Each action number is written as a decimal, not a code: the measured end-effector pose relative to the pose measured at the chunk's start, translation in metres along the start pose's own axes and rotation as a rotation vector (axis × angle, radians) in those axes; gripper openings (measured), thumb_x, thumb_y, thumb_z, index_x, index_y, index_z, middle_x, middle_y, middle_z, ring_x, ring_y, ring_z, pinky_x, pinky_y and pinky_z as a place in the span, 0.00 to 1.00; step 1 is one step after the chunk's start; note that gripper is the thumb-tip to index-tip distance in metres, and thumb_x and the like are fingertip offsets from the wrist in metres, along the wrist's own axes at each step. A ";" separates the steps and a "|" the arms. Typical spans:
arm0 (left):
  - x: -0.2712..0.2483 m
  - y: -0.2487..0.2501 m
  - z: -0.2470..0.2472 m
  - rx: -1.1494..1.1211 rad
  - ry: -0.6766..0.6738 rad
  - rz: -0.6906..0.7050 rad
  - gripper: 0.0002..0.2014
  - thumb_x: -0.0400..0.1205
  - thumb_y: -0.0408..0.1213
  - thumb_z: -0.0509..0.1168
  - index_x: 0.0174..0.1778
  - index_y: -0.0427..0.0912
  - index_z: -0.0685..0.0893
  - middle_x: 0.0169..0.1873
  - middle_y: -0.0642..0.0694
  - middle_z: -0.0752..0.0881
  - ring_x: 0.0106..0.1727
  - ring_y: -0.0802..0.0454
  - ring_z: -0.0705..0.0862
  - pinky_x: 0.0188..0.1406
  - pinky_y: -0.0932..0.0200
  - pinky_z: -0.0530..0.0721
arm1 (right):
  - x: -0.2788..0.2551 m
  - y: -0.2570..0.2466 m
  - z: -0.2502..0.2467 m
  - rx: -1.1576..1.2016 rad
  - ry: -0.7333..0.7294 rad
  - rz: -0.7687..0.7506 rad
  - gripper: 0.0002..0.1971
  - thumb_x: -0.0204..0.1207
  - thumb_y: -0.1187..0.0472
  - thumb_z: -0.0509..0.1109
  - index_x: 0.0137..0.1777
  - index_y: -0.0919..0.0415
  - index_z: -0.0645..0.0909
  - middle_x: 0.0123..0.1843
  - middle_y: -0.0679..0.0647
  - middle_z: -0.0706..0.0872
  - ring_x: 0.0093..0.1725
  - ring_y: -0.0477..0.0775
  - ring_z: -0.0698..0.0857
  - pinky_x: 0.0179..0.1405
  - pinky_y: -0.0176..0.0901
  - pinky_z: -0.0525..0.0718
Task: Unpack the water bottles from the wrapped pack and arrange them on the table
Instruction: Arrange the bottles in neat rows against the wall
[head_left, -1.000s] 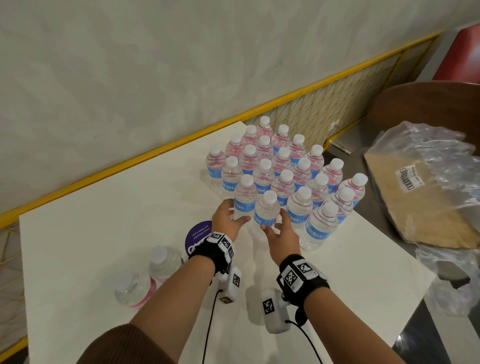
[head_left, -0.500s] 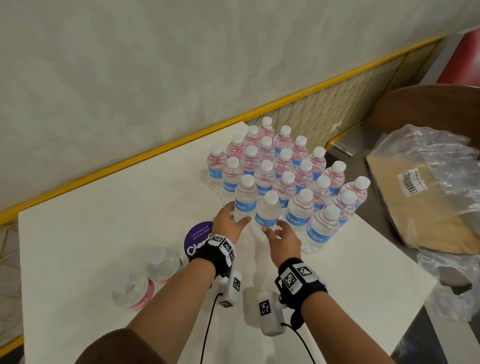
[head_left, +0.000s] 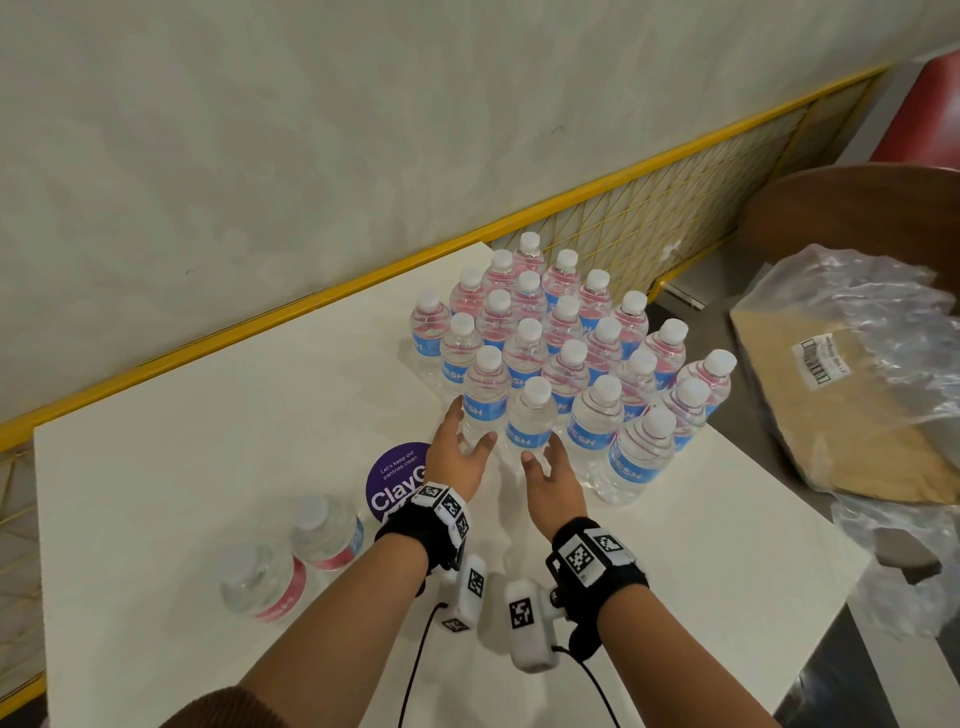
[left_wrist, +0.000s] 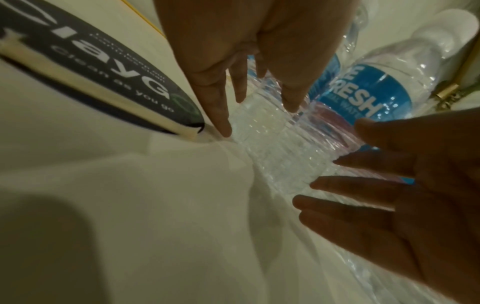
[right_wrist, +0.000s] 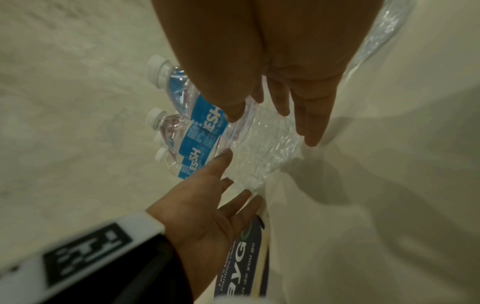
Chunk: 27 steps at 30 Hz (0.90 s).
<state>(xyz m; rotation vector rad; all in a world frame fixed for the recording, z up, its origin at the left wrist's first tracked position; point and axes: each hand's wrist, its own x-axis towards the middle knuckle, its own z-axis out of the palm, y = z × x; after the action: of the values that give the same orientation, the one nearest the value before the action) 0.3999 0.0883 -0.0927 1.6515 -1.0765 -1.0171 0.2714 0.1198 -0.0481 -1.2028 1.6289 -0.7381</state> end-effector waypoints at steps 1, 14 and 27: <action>0.002 0.001 0.000 0.005 0.009 -0.012 0.32 0.79 0.42 0.69 0.79 0.53 0.64 0.76 0.50 0.72 0.71 0.44 0.76 0.71 0.48 0.76 | 0.000 -0.001 0.000 0.012 -0.005 0.005 0.29 0.84 0.55 0.59 0.83 0.55 0.54 0.81 0.53 0.67 0.77 0.55 0.71 0.70 0.40 0.66; 0.016 0.007 -0.003 0.026 0.039 -0.036 0.31 0.76 0.42 0.74 0.74 0.47 0.70 0.66 0.44 0.79 0.61 0.43 0.82 0.56 0.59 0.78 | 0.004 -0.004 0.003 0.056 0.035 0.035 0.30 0.82 0.53 0.63 0.82 0.55 0.57 0.79 0.55 0.69 0.75 0.57 0.73 0.66 0.40 0.68; 0.023 0.007 -0.001 0.079 0.020 -0.037 0.33 0.76 0.41 0.73 0.77 0.47 0.68 0.67 0.42 0.77 0.63 0.41 0.81 0.62 0.52 0.80 | 0.013 -0.003 0.005 0.044 0.074 0.056 0.30 0.80 0.49 0.65 0.79 0.56 0.62 0.79 0.59 0.70 0.77 0.57 0.70 0.71 0.45 0.69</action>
<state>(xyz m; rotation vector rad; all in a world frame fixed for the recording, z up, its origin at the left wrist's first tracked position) 0.4054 0.0654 -0.0895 1.7473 -1.0886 -0.9913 0.2766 0.1065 -0.0519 -1.1055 1.6917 -0.7867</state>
